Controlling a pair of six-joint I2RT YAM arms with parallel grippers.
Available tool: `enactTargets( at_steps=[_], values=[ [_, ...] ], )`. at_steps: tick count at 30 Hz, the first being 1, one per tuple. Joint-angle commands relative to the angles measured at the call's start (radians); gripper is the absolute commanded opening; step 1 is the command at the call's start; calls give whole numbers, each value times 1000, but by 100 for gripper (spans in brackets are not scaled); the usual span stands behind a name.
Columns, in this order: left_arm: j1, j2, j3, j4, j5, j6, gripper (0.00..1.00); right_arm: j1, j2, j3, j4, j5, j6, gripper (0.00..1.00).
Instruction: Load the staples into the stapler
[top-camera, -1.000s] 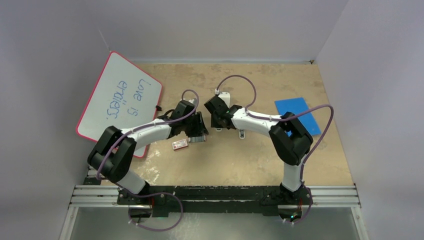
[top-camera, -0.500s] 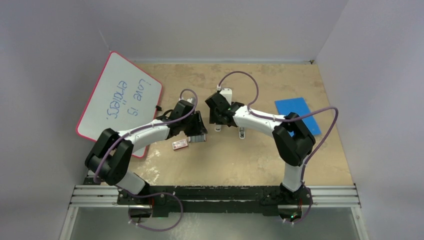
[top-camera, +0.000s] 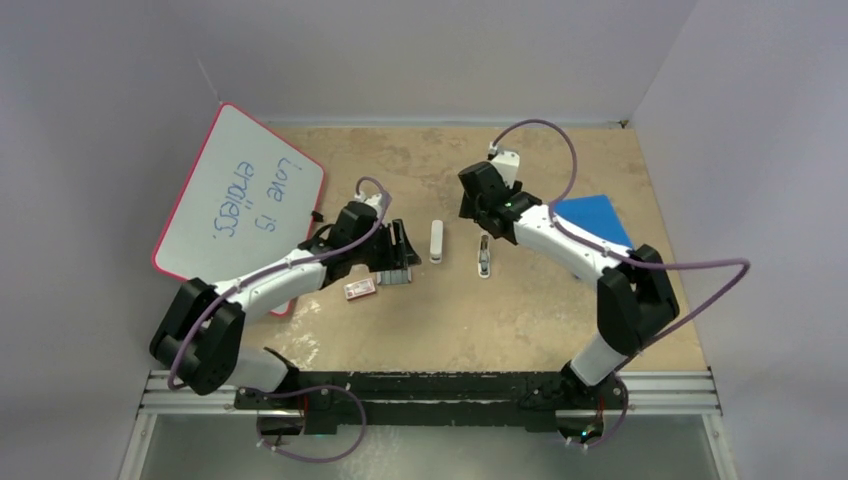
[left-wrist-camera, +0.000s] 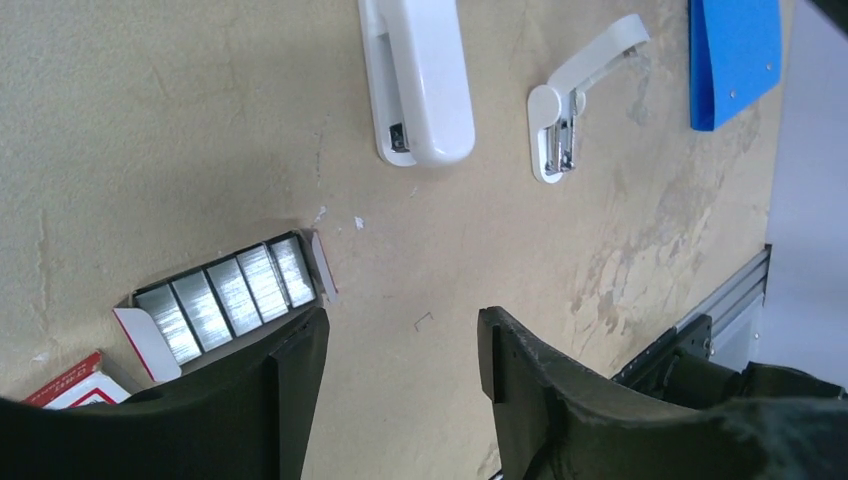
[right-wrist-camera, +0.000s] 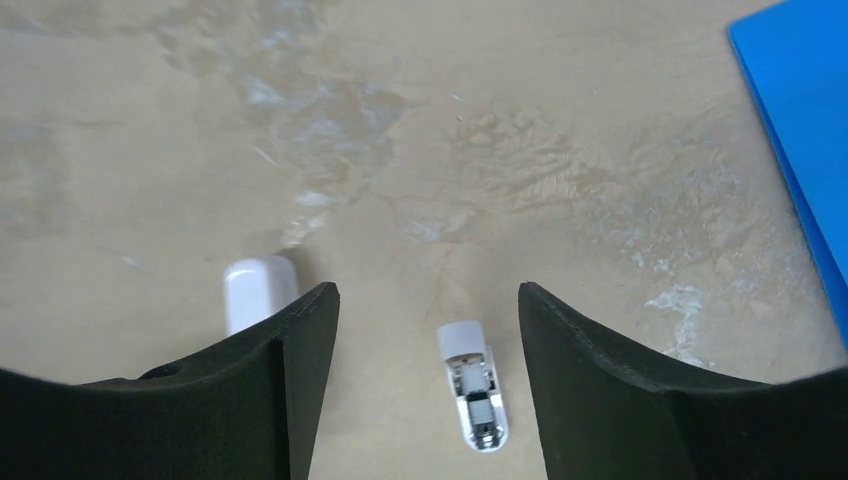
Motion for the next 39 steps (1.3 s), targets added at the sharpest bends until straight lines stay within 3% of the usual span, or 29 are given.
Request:
enactTargets(
  at_steps=[1, 5, 10, 17, 26, 31, 39],
  values=[
    [5, -55, -37, 104, 71, 23, 61, -8, 79, -24, 11, -16, -81, 69],
    [5, -61, -88, 222, 173, 20, 74, -13, 131, -32, 33, -46, -92, 67],
    [4, -46, -103, 307, 293, 40, 76, -18, 137, -68, 60, -47, -76, 61],
    [-8, 31, -74, 335, 375, 8, 67, -25, 119, -128, 81, -58, -55, 45],
    [-88, 165, -15, 339, 346, -92, 57, -25, 53, -194, 97, -80, -4, 29],
    [-143, 210, 26, 328, 282, -117, 53, -24, 14, -224, 100, -86, 16, 26],
    [-212, 266, 43, 355, 124, -188, 38, -23, -39, -286, 135, -126, 30, 25]
  ],
)
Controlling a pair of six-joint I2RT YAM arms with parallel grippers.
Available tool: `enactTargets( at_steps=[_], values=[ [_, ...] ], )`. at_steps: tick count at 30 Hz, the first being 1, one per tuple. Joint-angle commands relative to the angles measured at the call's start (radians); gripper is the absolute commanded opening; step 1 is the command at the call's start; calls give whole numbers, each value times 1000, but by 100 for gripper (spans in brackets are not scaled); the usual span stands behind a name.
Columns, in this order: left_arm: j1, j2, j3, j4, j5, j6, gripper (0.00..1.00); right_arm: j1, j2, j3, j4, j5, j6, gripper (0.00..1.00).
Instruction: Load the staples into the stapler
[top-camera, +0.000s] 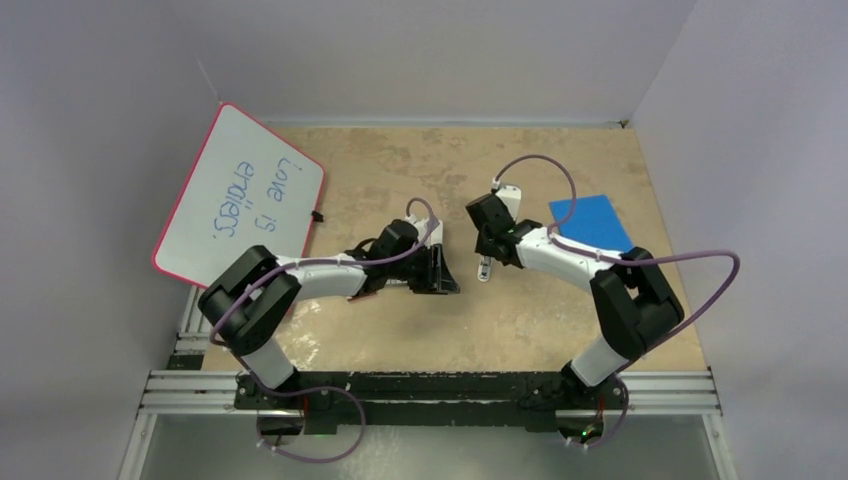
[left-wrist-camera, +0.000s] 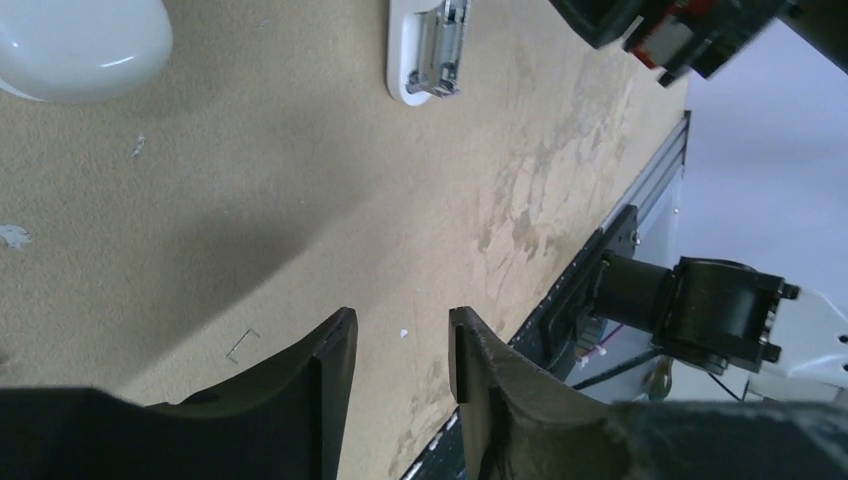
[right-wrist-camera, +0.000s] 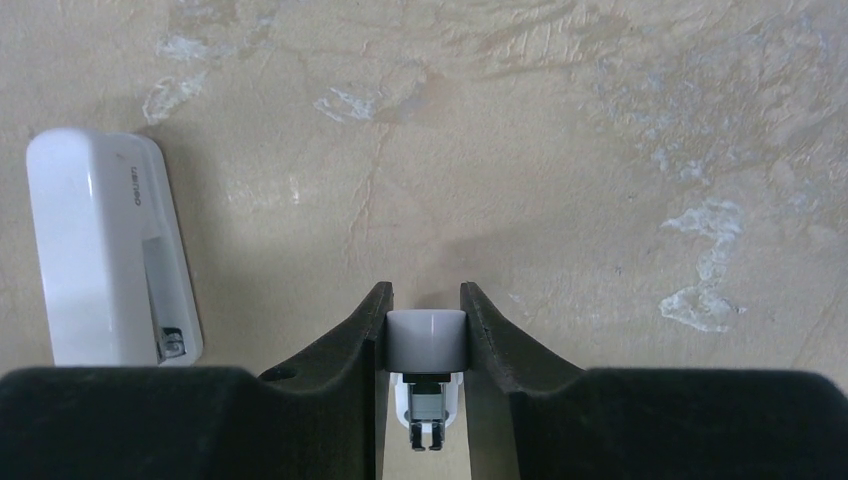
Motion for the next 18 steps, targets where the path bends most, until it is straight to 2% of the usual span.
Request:
enactTargets(
  at_steps=[1, 6, 13, 18],
  values=[
    [-30, 31, 37, 59, -104, -53, 36, -3, -52, -33, 39, -32, 29, 24],
    [-73, 67, 30, 110, -177, -103, 24, 6, -79, -64, 56, -85, 40, 23],
    [-117, 175, 66, 165, -226, -178, 23, 32, -88, -78, 44, -89, 65, 22],
    [-154, 184, 62, 173, -369, -184, 19, 42, -81, -77, 39, -97, 69, 21]
  ],
)
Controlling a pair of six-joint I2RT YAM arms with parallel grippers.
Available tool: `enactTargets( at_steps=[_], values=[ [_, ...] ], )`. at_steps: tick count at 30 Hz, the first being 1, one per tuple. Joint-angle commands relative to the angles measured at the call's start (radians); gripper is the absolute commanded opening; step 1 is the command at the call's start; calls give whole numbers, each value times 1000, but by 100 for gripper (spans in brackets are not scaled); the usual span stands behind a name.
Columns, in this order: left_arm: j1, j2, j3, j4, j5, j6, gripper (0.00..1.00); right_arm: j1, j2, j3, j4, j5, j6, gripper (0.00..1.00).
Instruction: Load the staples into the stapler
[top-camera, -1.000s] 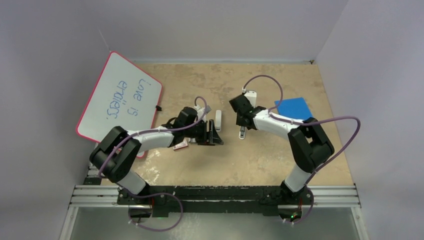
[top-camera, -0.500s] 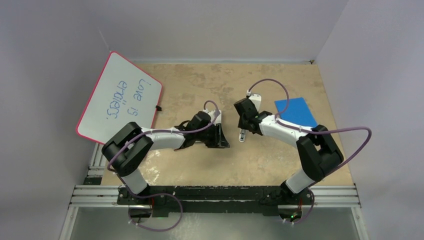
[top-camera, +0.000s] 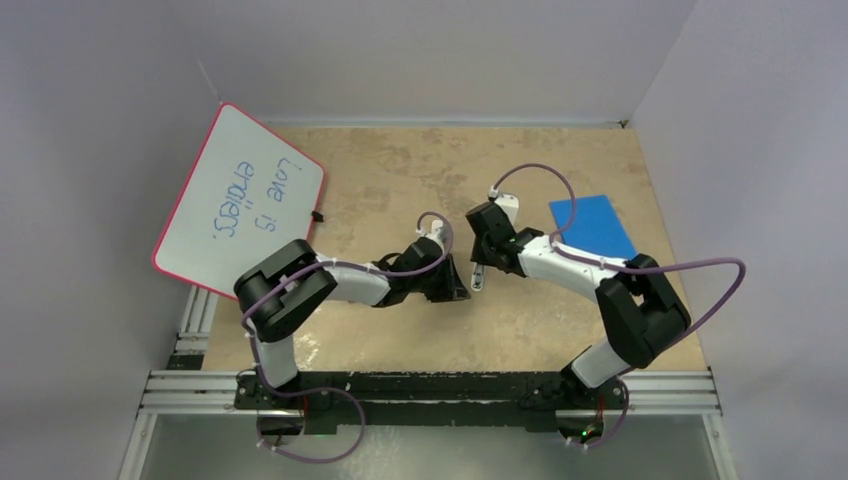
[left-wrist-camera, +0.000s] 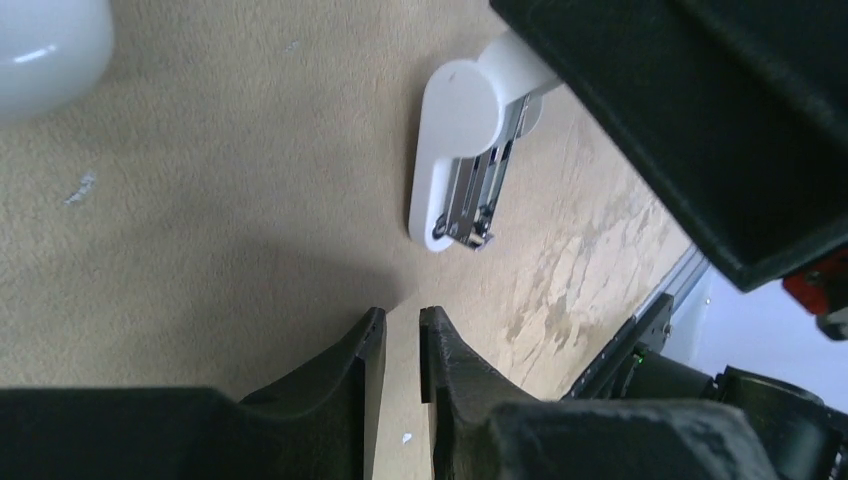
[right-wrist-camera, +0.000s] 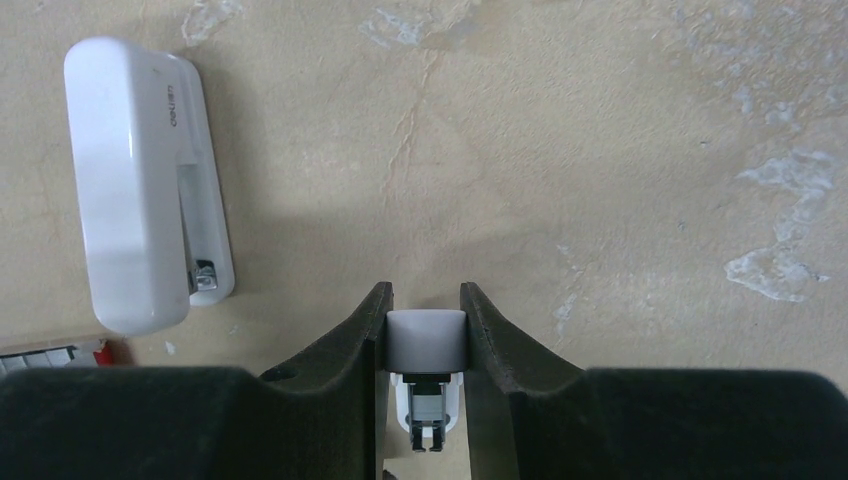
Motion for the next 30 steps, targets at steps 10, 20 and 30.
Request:
enactTargets(
  at_steps=[10, 20, 30],
  values=[
    [-26, 52, 42, 29, -193, -67, 17, 32, -27, -2, -1, -15, 33, 21],
    [-25, 61, 30, -10, -194, -104, 4, 36, -47, 26, -33, 0, 47, 35],
    [-23, 65, 32, -12, -193, -103, 4, 34, 2, 146, -110, 97, 49, 58]
  ],
)
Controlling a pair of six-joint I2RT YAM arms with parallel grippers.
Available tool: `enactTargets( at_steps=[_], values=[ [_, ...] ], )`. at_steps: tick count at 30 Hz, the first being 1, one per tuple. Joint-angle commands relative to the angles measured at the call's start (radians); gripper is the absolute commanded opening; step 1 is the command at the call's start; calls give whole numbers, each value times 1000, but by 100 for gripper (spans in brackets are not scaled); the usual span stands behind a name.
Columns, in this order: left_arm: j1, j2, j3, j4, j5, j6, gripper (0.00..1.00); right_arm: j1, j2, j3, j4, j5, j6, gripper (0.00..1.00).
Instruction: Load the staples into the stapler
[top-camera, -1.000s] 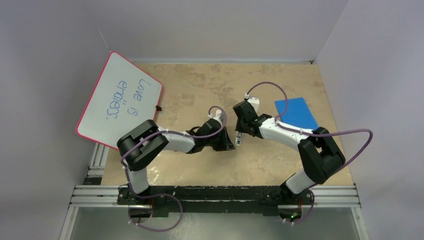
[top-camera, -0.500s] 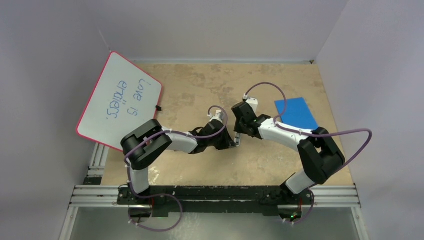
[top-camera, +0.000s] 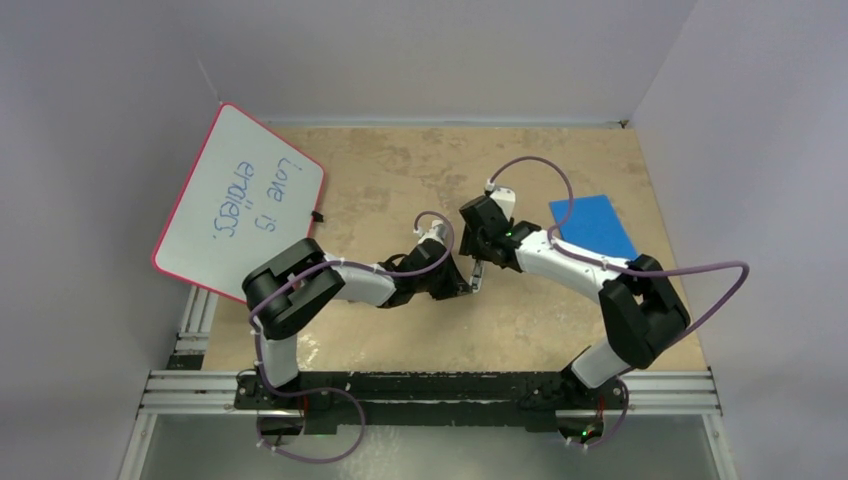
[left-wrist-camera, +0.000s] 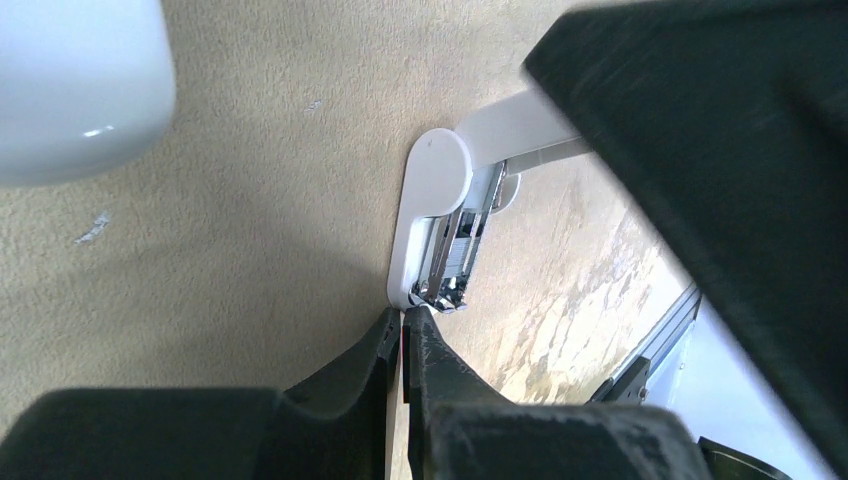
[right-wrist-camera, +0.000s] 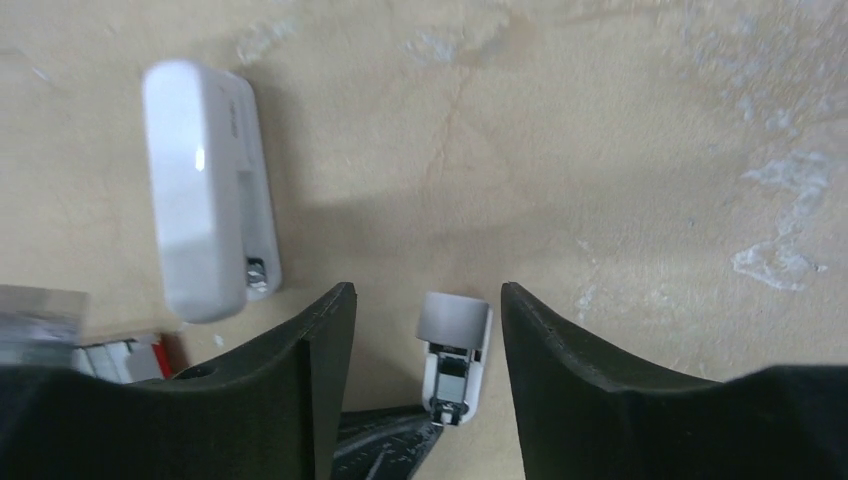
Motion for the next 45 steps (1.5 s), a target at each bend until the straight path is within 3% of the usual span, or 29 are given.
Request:
enactTargets(
  at_steps=[1, 4, 9, 18, 45],
  values=[
    [2, 25, 4, -46, -38, 0, 4, 4, 15, 96, -47, 93, 16, 58],
    [5, 25, 5, -46, -32, 0, 4, 4, 41, 116, -64, 106, 14, 54],
    [7, 36, 16, -58, -27, -2, 4, 4, 56, 106, -66, 97, 1, 37],
    [9, 47, 22, -66, -25, -11, 4, 6, -6, 39, -50, 55, -8, 24],
    [19, 54, 49, -85, -7, 7, 5, 70, -97, -69, -53, 0, 31, 27]
  ],
)
